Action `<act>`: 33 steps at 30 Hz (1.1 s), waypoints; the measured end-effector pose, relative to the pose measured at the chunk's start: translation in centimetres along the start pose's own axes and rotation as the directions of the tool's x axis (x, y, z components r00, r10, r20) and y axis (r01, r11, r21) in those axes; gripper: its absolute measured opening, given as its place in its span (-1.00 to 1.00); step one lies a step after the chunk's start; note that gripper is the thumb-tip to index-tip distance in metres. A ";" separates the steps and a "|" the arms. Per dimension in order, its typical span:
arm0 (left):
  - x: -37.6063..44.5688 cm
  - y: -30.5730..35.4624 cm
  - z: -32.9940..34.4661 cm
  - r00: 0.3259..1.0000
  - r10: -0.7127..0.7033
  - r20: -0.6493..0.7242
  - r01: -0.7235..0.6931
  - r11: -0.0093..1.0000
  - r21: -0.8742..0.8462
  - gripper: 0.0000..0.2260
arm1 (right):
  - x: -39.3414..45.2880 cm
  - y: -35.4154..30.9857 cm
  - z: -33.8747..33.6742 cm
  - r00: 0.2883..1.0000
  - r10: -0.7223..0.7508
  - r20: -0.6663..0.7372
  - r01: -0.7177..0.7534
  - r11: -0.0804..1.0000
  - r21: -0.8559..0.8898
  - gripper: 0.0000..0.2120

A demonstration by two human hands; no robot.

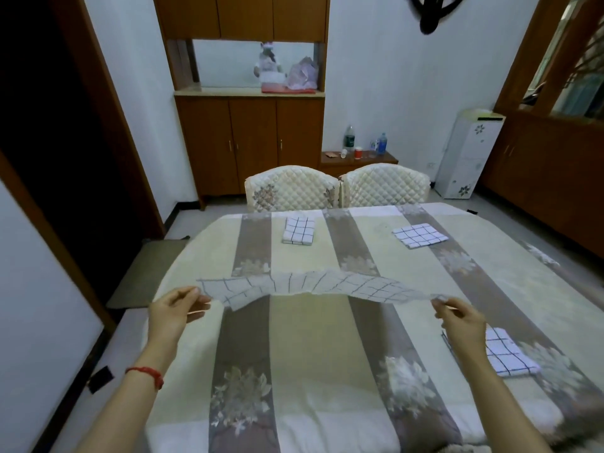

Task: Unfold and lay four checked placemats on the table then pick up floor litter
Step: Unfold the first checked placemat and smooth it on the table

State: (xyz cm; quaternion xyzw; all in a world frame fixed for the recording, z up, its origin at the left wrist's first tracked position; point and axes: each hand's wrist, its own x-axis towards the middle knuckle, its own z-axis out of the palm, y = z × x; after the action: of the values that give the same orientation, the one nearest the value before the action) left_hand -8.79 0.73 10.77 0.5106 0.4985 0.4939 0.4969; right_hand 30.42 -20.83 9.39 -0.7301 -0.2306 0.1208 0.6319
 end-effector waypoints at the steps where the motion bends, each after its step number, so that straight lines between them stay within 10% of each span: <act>1: -0.6 -0.9 -0.3 0.999 -0.034 0.004 0.034 0.999 -0.006 -0.90 | -0.5 1.0 -0.4 1.000 0.027 0.013 -0.027 1.000 -0.014 -0.87; 22: -3.2 -13.9 -2.5 0.895 -0.421 -0.147 0.446 0.836 0.320 -0.87 | -1.9 11.2 -0.4 0.889 0.445 0.107 -0.369 0.835 -0.407 -0.71; 33: 2.8 -15.5 4.4 0.986 -0.161 0.039 0.065 0.588 0.806 -0.71 | 0.2 11.8 9.3 0.948 0.169 0.269 0.050 0.757 -0.652 -0.66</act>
State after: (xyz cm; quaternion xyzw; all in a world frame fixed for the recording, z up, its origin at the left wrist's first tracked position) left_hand -4.68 3.56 -4.81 0.6723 0.6710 0.1563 0.2708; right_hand 28.45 -13.81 -3.68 -0.8822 -0.3313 0.1670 0.2898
